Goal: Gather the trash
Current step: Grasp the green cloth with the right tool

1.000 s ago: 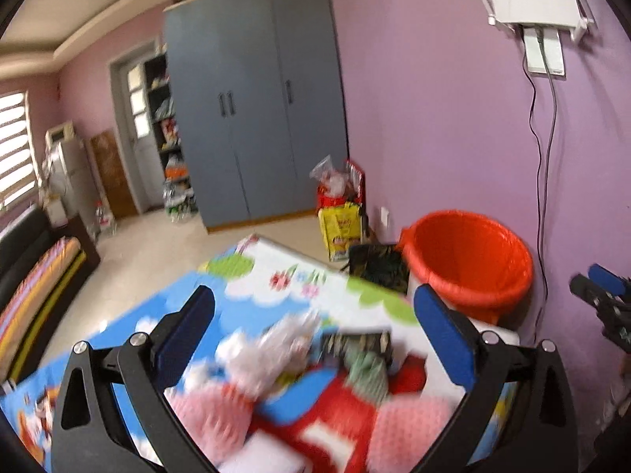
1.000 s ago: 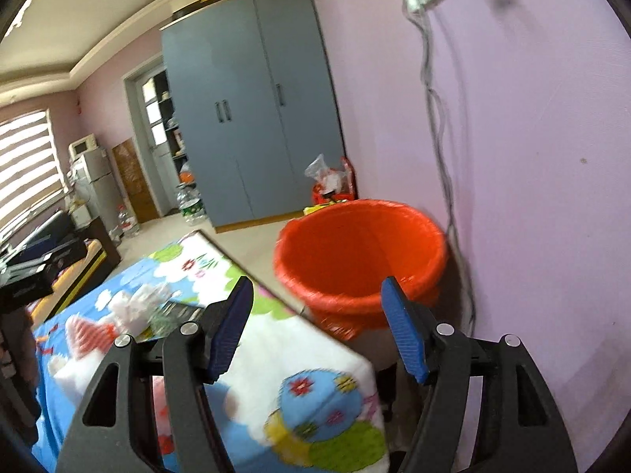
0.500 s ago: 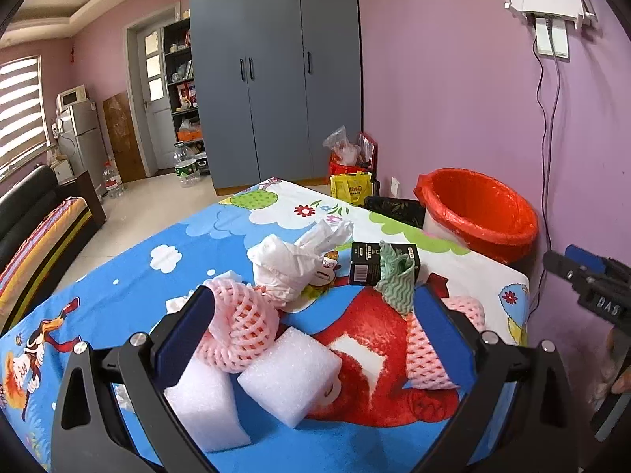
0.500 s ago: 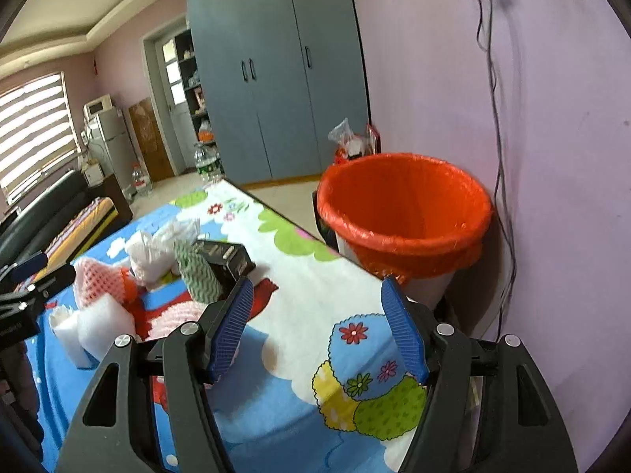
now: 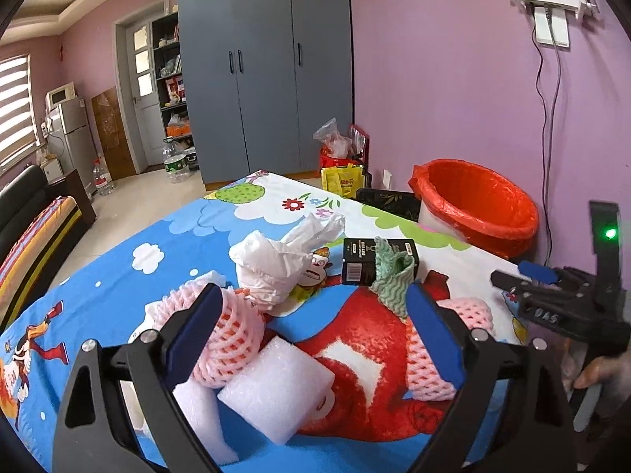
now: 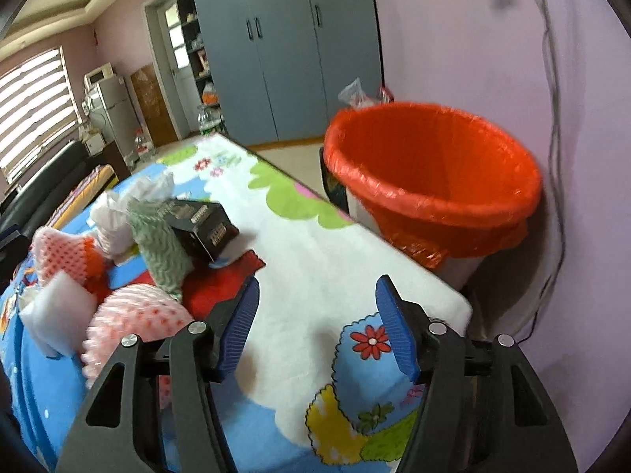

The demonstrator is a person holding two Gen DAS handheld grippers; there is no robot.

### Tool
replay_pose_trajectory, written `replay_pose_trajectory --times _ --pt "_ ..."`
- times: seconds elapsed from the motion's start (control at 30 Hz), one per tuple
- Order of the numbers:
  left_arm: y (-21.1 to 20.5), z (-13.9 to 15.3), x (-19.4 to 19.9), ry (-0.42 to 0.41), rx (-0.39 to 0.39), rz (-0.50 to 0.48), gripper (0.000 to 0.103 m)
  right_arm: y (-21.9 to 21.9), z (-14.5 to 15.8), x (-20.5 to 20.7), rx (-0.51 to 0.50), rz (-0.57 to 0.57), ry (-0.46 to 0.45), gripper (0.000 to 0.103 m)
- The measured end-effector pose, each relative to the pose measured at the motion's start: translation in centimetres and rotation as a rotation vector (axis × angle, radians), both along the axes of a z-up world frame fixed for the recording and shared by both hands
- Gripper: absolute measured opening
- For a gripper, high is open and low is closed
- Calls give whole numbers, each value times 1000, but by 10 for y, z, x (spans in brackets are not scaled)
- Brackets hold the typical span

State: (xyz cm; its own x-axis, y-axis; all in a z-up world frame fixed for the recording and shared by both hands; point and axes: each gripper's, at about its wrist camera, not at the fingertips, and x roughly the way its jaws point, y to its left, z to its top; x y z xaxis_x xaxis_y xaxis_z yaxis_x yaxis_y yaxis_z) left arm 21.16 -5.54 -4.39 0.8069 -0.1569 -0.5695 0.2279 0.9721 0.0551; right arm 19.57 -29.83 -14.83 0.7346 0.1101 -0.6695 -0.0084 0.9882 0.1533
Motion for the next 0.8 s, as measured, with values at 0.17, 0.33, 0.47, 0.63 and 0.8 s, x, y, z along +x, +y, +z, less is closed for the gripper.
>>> replay_pose_trajectory --times 0.17,0.33,0.47,0.63,0.8 --pt "1 4 7 -8 -20 -4 91 27 -15 10 -43 76 54 55" --pt "5 10 7 -28 -44 -2 91 71 -10 9 16 221 52 54" --pt "14 11 6 -31 -57 11 91 89 -2 15 36 238 29 55" --pt "25 9 5 -22 -57 29 91 102 3 36 29 240 39 55" --pt "29 4 5 -2 -54 38 91 111 -3 56 17 231 72 45"
